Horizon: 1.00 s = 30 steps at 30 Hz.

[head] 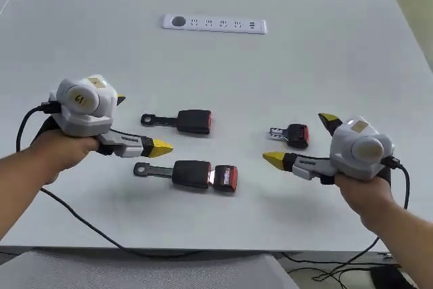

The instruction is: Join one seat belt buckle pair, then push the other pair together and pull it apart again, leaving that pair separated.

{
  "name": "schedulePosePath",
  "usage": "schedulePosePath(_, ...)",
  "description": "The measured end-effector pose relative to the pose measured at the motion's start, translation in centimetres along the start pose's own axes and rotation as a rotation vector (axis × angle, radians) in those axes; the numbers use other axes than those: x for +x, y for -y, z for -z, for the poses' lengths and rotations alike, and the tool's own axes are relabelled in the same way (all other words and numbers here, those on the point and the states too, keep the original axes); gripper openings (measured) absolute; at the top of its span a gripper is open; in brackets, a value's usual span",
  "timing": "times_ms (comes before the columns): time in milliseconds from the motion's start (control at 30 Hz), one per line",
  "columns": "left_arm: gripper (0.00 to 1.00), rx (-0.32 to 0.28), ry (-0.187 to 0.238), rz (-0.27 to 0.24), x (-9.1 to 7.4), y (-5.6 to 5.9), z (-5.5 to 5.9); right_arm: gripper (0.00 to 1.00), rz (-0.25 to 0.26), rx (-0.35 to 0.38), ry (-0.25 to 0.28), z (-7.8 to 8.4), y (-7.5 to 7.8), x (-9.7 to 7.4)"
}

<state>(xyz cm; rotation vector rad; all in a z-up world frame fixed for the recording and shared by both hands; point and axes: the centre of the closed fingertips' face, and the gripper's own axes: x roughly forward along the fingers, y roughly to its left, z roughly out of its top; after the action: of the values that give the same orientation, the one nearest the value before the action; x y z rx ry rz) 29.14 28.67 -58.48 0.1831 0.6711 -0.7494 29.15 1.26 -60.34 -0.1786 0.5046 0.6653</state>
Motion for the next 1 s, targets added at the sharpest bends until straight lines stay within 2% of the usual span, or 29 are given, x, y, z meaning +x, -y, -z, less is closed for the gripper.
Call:
schedulePosePath(233,1.0,-0.024,0.043,-0.017,-2.8,0.1,1.3,1.0,0.02,-0.016,0.021,-0.2,-1.3,-1.8)
schedulePosePath(333,1.0,-0.016,0.042,-0.017,-4.0,0.3,2.2,1.0,0.025,-0.035,0.036,-0.2,-1.7,-2.5)
schedulePosePath(467,1.0,-0.003,0.042,0.015,-5.2,1.1,3.0,1.0,0.033,-0.038,0.03,0.2,-2.4,-3.6)
schedulePosePath(733,1.0,0.011,0.039,0.037,-7.2,1.3,4.4,1.0,0.064,-0.007,0.013,1.7,-3.3,-5.4)
schedulePosePath(1000,1.0,0.004,0.06,0.029,-8.9,0.4,4.8,1.0,0.081,0.004,0.007,1.9,-3.9,-5.9)
